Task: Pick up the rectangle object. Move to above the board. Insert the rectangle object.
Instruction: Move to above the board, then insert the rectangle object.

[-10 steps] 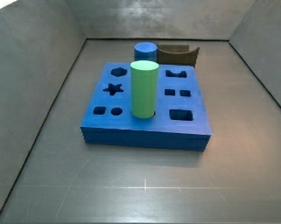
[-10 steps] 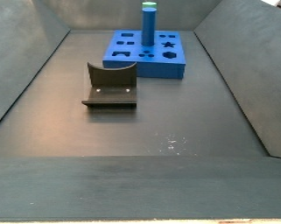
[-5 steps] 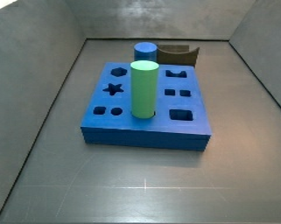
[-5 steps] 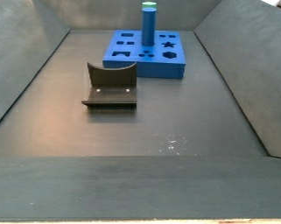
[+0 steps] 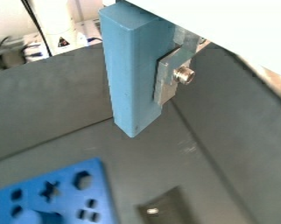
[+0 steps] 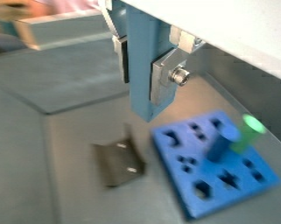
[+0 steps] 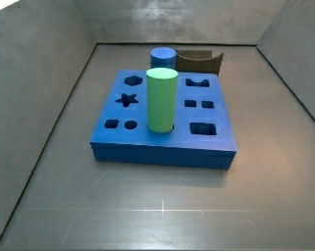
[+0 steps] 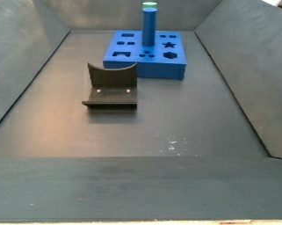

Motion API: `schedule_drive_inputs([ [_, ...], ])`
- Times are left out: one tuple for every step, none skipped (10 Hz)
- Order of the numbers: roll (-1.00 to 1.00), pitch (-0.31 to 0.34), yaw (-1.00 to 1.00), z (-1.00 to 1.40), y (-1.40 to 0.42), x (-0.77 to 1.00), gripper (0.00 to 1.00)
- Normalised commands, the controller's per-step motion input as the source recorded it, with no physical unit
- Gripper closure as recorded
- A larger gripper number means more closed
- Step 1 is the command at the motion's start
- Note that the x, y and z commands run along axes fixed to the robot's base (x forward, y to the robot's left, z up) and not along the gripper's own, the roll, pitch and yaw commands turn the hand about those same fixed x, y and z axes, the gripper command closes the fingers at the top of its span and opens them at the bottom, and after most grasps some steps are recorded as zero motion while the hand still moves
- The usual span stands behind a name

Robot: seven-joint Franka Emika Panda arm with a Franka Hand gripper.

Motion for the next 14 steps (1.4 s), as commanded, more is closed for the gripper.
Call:
schedule_drive_inputs([
  [0.14,0.286,-1.0,-0.67,-1.0,-0.02,1.0],
  [0.13,0.276,-1.0,-0.68,-1.0,-0.02,1.0],
  [0.14,0.275,-1.0,-0.68,-1.0,-0.02,1.0],
  [0.16,0.294,-1.0,-0.68,-1.0,-0.02,1.0],
  [0.16,0.283,-0.65,-0.69,-1.0,-0.01,1.0],
  [0.11,0.183,-0.39,-0.69,-1.0,0.0,1.0],
  [0.07,0.091,-0.16,-0.69,-1.0,0.0,1.0],
  [0.06,0.051,-0.07,-0.69,-1.0,0.01,1.0],
  [0.07,0.026,-0.04,-0.65,-0.9,0.03,1.0],
  [0.07,0.015,-0.01,-0.45,-0.63,0.04,1.0],
  [0.05,0.019,-0.01,-0.21,-0.31,0.05,1.0],
  [0.05,0.011,0.0,-0.12,-0.19,0.04,1.0],
  [-0.09,0.0,0.0,0.0,0.0,-0.01,1.0],
  [0.0,-0.02,0.0,0.0,0.0,0.0,1.0],
])
